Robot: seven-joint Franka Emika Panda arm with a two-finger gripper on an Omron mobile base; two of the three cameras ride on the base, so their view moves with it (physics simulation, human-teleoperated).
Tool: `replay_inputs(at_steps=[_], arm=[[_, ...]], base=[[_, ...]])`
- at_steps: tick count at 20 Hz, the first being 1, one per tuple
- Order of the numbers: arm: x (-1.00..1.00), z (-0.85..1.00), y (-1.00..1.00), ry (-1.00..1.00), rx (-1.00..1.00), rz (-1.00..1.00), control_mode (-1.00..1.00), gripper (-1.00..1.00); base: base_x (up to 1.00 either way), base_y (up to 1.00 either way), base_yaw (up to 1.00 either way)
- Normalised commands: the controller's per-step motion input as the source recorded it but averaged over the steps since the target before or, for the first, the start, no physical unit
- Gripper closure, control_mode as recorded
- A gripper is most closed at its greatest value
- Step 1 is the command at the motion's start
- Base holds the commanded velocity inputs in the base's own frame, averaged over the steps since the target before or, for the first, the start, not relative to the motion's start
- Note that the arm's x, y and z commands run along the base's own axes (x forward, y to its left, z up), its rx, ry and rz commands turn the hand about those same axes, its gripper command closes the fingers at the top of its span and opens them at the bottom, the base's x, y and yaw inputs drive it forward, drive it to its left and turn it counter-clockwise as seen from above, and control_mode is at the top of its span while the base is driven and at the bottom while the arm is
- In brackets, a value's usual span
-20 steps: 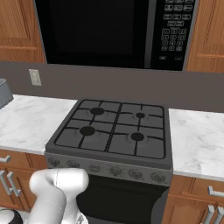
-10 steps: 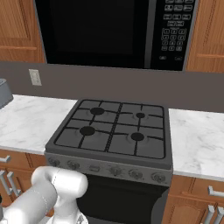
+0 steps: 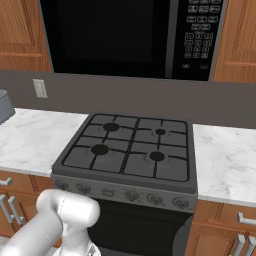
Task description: Take the pizza cutter from the drawer on the left and place it on the dining counter for cutting.
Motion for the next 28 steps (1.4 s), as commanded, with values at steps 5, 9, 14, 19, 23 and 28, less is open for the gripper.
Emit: replay_inputs(at_steps=[5,9,14,19,23,28], arm=[[0.39,-0.03,0.0,-0.12,0.0,0.0,-1.0,-1.0],[0.46,-0.15,0.0,-0.11,0.0,0.0,-1.0,-1.0],[0.29,-0.32,0.0,-0.12,0.0,0.0,-1.0,-1.0],[0.14,-0.39,0.0,-0.11,0.0,0.0,-1.0,-1.0],[0.07,-0.29,0.14,-0.08,0.0,0.0,-1.0,-1.0],[0.18,-0.25,0.22,-0.05,0.0,0.0,-1.0,-1.0]], base=[[0.0,0.0,0.0],[0.0,0.0,0.0],[0.0,0.0,0.0],[0.0,0.0,0.0],[0.0,0.0,0.0],[0.0,0.0,0.0]])
